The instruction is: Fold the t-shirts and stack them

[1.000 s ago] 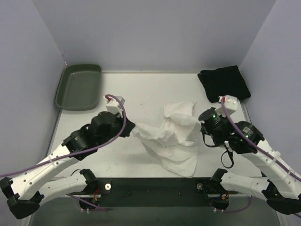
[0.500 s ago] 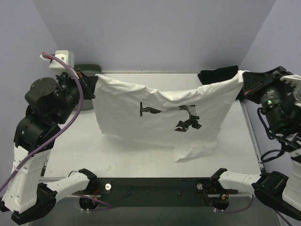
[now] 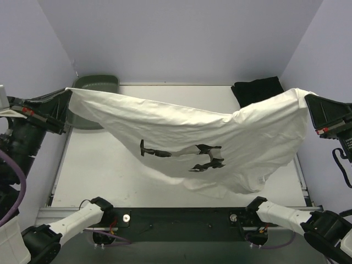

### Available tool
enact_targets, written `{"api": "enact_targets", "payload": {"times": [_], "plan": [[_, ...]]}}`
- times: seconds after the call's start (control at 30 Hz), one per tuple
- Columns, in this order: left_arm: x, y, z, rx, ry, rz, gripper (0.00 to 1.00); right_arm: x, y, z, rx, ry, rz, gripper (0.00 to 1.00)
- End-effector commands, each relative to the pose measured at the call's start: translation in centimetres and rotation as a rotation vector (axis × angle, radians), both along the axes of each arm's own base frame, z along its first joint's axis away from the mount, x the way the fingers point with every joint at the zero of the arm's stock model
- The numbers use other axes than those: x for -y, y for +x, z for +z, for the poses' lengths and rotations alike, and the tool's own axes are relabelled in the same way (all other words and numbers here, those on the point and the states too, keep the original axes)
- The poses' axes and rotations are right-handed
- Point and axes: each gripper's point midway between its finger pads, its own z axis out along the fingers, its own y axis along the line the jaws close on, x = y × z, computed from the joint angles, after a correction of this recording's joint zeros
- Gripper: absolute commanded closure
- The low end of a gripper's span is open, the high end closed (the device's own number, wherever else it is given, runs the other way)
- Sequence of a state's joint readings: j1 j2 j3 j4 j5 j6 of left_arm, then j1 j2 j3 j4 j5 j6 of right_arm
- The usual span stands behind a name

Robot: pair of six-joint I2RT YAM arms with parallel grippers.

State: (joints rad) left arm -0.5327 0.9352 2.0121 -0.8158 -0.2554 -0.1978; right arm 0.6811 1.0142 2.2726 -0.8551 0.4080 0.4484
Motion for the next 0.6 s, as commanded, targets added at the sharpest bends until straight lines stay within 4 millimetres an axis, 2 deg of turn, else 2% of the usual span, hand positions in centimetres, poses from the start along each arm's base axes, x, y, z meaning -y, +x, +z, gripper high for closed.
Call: {"api": "enact_targets", "payload": {"times": [0.0, 0.07, 0.2, 0.3, 0.37, 0.43, 0.5, 0.53, 0.57], "plan": [[-0.9, -2.5, 2.5, 0.111, -0.048, -0.028, 1.00, -1.8, -2.9, 4.0, 0.160, 0.046, 0.184, 1.00], [-1.0, -3.8, 3.1, 0.138, -0.070, -0.060, 1.00, -2.4, -4.0, 4.6, 0.196, 0.049, 0.249, 1.00], [-1.0, -6.4, 4.7, 0.209, -0.102, -0.129, 1.00, -3.9, -8.0, 7.3, 0.356, 0.079, 0.442, 1.00], [-1.2, -8.4, 6.2, 0.283, -0.139, -0.179, 1.00, -3.8, -11.0, 9.1, 0.462, 0.109, 0.514, 1.00], [-1.4, -9.7, 7.1, 0.331, -0.164, -0.207, 1.00, -4.0, -12.5, 9.6, 0.490, 0.126, 0.560, 1.00], [-1.1, -9.8, 7.0, 0.318, -0.172, -0.225, 1.00, -4.1, -12.6, 9.5, 0.485, 0.128, 0.559, 1.00], [-0.4, -8.5, 6.2, 0.267, -0.170, -0.229, 1.00, -4.1, -11.7, 9.0, 0.462, 0.135, 0.525, 1.00], [-0.2, -7.6, 5.5, 0.236, -0.166, -0.213, 1.00, -4.1, -9.5, 8.0, 0.410, 0.135, 0.461, 1.00], [0.9, -5.2, 3.4, 0.167, -0.142, -0.196, 1.00, -4.0, -8.3, 7.4, 0.381, 0.132, 0.421, 1.00]]}}
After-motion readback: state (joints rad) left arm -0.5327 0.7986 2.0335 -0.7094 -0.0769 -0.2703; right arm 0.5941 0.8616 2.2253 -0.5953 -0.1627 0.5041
